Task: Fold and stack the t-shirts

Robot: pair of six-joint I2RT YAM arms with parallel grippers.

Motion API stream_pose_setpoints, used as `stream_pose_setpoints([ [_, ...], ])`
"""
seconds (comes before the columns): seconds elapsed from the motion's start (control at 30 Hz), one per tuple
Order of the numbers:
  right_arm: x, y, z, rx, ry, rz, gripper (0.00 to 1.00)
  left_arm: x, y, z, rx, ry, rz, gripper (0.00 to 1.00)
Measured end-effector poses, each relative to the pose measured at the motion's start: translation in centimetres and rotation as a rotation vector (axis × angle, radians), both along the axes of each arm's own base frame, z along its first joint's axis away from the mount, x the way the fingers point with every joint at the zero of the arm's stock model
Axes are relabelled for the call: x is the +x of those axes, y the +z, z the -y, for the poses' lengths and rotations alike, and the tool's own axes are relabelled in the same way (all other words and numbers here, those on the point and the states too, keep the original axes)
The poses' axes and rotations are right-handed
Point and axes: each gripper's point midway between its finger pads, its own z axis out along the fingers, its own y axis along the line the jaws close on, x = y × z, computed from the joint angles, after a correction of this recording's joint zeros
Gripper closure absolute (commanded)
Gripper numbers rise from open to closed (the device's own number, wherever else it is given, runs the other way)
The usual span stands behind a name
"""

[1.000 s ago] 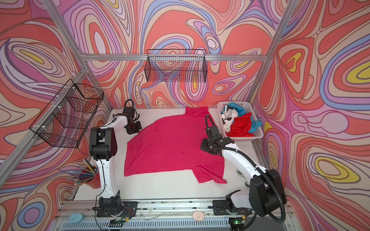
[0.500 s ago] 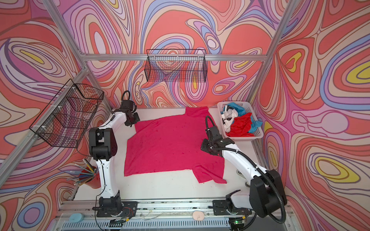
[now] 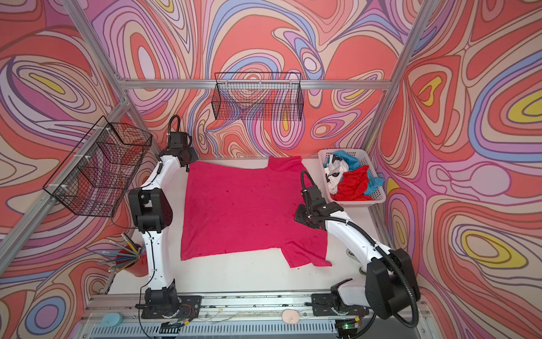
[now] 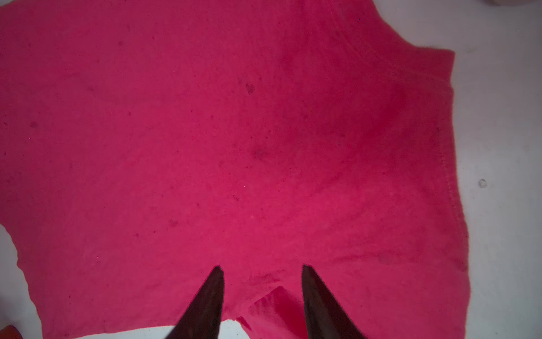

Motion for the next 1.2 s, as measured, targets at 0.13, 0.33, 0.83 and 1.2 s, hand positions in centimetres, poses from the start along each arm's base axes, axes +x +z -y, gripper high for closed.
stream_pose_setpoints([
  [0.13, 0.3, -0.2, 0.0, -0.012, 0.008, -0.006, 0.45, -0.8, -2.2, 0.0, -0.001, 0.006, -0.056, 0.31],
  [0.33, 2.2, -1.3, 0.1, -0.038, 0.026, -0.018, 0.44, -6.3, -5.8, 1.9, -0.039, -0.014, -0.187, 0.3],
  [0.83, 14.7, -6.2, 2.9, -0.06, 0.067, -0.02, 0.43, -19.9, -11.4, 10.5, -0.306, -0.088, -0.365, 0.38],
  [1.2, 12.7, -8.7, 1.7, -0.001, 0.134, -0.027, 0.44, -22.8, -13.3, 11.8, -0.412, -0.081, -0.382, 0.48],
])
